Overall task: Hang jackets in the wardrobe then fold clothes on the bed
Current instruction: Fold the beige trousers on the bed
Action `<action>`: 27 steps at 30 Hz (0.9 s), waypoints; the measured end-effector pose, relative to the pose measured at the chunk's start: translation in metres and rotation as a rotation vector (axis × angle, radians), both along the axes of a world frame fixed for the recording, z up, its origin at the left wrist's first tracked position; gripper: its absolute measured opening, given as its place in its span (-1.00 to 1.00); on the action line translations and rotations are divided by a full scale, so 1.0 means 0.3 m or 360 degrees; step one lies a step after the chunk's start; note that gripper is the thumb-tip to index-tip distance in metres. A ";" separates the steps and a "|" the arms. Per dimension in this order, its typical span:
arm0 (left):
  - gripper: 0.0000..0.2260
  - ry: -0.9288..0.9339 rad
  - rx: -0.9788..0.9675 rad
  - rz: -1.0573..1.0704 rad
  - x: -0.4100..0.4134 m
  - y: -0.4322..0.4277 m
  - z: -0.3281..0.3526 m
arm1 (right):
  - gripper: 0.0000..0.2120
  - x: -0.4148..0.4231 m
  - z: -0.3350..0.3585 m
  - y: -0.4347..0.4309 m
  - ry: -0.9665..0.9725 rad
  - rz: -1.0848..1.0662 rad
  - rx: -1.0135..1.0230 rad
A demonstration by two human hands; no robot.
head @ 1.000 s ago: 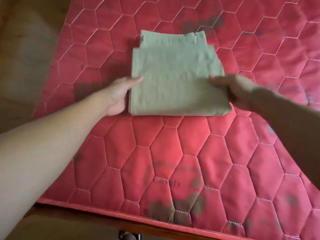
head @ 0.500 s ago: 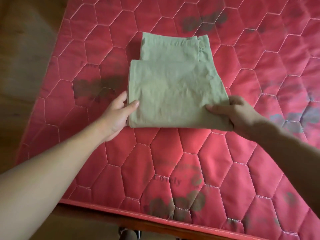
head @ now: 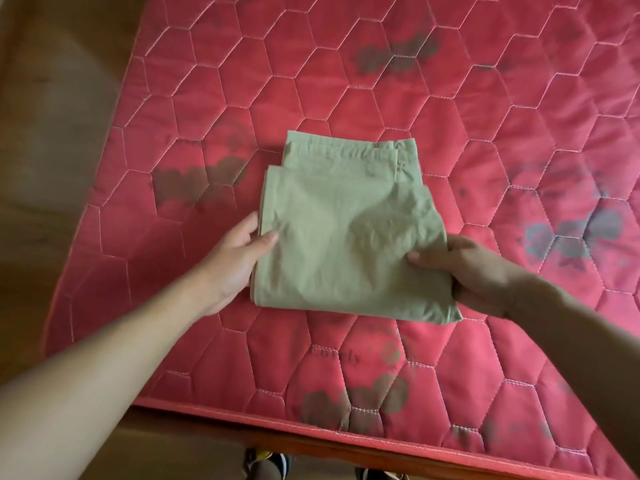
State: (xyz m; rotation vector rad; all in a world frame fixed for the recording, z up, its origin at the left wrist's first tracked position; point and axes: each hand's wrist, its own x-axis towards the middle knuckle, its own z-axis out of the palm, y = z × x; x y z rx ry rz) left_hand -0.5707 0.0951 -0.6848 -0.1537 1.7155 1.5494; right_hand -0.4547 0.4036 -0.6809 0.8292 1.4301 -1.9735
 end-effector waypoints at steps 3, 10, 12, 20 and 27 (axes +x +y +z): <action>-0.71 0.0110 0.0071 -0.0006 -0.120 0.052 0.022 | -0.67 -0.082 0.031 0.042 0.0129 -0.0099 0.0153; -0.72 0.0068 -0.0188 -0.0146 -0.261 0.137 -0.077 | -0.83 -0.178 -0.125 0.031 -0.0127 -0.0253 0.0543; -0.74 0.0070 -0.0134 -0.0109 -0.272 0.140 -0.072 | -0.84 -0.181 -0.125 0.032 -0.0080 -0.0305 0.0573; -0.82 0.0232 -0.0257 0.0004 -0.283 0.180 -0.100 | -0.91 -0.201 -0.131 0.005 0.0046 -0.0301 0.0885; -0.91 0.0571 -0.0339 0.0063 -0.350 0.241 -0.105 | -0.77 -0.238 -0.137 0.009 0.0288 -0.0319 0.1206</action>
